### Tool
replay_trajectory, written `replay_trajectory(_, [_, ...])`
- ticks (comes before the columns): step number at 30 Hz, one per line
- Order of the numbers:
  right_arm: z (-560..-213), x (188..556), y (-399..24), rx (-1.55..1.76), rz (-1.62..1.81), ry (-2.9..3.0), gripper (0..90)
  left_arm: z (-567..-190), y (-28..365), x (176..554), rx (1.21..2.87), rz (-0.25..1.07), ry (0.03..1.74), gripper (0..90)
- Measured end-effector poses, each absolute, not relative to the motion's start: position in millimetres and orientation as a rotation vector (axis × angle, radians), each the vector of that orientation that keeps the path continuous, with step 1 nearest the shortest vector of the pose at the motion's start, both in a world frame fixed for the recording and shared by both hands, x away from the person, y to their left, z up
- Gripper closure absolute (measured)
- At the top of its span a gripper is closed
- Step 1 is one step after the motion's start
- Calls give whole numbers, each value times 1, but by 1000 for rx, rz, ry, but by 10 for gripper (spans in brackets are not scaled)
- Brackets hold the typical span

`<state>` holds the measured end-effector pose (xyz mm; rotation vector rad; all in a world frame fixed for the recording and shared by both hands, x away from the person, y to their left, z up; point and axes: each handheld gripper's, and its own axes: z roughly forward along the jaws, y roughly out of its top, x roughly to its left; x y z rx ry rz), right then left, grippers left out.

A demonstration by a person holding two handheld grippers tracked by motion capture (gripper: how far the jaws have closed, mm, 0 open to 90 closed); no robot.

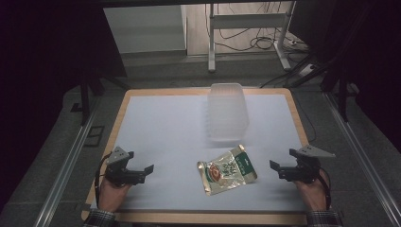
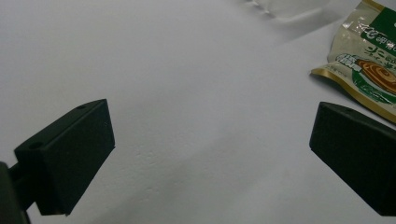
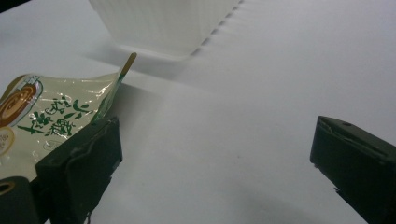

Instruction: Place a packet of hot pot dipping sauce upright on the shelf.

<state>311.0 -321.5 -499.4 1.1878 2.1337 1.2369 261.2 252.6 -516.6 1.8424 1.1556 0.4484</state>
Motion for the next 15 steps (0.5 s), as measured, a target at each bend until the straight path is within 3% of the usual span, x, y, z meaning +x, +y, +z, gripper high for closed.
replay_trajectory(3, [-501,311,-321,1180,1245,2146,22,-523,256,261,1833,512,1156,15])
replay_trajectory(8, [-501,310,-318,1166,1250,2168,20,-527,257,264,1797,504,1181,9])
replay_trajectory(15, [-502,310,-317,1165,1236,2185,20,-529,252,265,1855,570,1147,45])
